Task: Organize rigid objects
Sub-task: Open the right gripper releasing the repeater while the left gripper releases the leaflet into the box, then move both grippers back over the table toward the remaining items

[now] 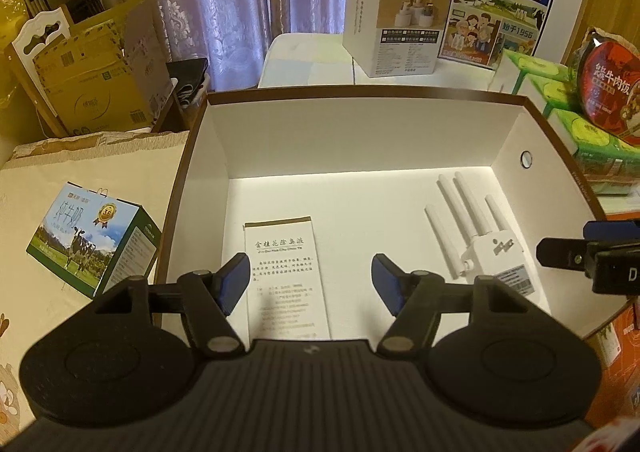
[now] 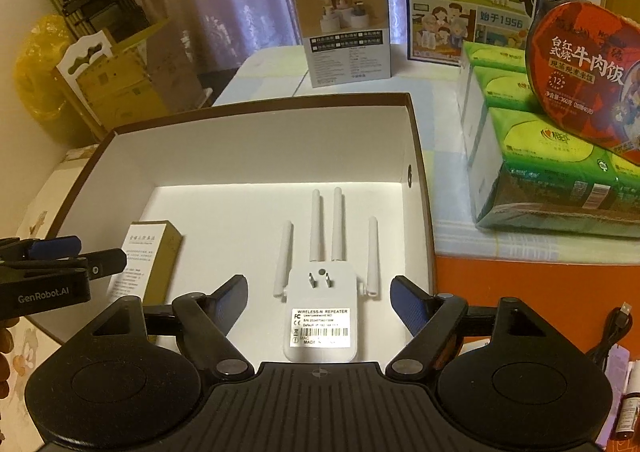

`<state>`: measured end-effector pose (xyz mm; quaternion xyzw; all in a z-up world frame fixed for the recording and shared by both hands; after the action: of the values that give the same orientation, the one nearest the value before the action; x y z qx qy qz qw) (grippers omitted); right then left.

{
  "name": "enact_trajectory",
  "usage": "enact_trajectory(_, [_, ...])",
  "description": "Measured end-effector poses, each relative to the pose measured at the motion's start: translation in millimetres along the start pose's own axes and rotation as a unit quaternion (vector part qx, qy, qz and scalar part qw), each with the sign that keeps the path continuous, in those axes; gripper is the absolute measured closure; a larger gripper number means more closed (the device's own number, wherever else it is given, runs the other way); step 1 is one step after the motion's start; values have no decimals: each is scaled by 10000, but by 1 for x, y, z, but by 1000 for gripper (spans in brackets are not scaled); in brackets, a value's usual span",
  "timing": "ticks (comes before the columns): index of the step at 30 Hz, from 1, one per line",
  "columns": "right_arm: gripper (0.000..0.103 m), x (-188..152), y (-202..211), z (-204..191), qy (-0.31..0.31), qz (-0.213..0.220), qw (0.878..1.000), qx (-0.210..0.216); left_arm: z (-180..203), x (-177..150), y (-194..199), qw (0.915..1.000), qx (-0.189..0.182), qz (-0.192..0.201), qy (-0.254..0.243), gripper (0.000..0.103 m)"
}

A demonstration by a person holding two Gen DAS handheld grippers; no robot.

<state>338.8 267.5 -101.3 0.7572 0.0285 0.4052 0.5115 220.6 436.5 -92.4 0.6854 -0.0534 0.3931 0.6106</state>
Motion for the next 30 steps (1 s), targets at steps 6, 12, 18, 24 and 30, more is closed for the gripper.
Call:
enact_trajectory(6, [28, -2, 15, 2, -32, 111, 9998, 139, 13, -2, 15, 9999, -32, 95, 49, 39])
enact_trajectory(12, [28, -9, 38, 10, -48, 235, 9990, 390, 36, -7, 35, 9997, -113, 176, 117, 39])
enact_trajectory(18, [28, -22, 66, 25, -2, 396, 9975, 577, 68, -15, 57, 9992, -224, 295, 141, 39])
enact_trajectory(24, [28, -45, 95, 53, 69, 452, 9965, 695, 108, -28, 77, 9984, -375, 405, 131, 39])
enact_trajectory(30, [28, -72, 121, 92, 79, 432, 9968, 666, 149, -46, 89, 9979, -521, 368, 99, 39])
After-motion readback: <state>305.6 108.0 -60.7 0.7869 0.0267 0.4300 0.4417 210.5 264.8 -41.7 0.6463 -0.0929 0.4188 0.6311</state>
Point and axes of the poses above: each gripper's, at about its wrist camera, not at the fingertips, and y roughly against the way its jaws point, z to its right, x to its top, the point moved 8 cm from there along -y, roughly the way its jaws point, and after that the axes turned 6 degrees about -x, right-handed, at the moved point
